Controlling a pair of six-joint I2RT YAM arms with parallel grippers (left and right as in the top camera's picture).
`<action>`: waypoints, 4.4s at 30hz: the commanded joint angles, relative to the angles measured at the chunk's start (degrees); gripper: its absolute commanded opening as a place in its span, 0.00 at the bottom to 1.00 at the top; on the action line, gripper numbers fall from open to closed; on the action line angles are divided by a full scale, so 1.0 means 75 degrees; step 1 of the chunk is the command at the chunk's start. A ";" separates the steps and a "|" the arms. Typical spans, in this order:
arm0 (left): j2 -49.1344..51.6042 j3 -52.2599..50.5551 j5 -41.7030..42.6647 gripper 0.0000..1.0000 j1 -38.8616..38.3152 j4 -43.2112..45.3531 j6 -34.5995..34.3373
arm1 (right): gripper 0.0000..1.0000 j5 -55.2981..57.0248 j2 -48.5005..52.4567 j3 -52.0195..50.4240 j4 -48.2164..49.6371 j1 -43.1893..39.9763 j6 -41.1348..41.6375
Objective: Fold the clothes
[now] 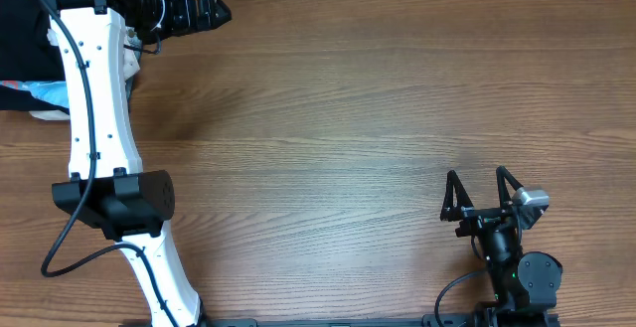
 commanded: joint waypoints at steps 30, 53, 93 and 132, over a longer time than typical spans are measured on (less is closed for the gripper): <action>-1.0072 -1.1535 -0.2398 1.00 -0.0050 0.5094 -0.0050 | 1.00 -0.0012 -0.0076 -0.0079 0.0032 0.0073 0.0058; -1.5967 -1.9639 -0.1145 1.00 -0.0052 1.2715 -0.0047 | 1.00 -0.0012 -0.0076 -0.0079 0.0032 0.0073 0.0058; -1.6681 -1.9674 -0.1999 1.00 -0.0105 1.0987 0.0067 | 1.00 -0.0012 -0.0076 -0.0079 0.0032 0.0073 0.0058; -1.6681 -1.9674 -0.1999 1.00 -0.0105 1.0987 0.0067 | 1.00 -0.0012 -0.0076 -0.0079 0.0032 0.0073 0.0058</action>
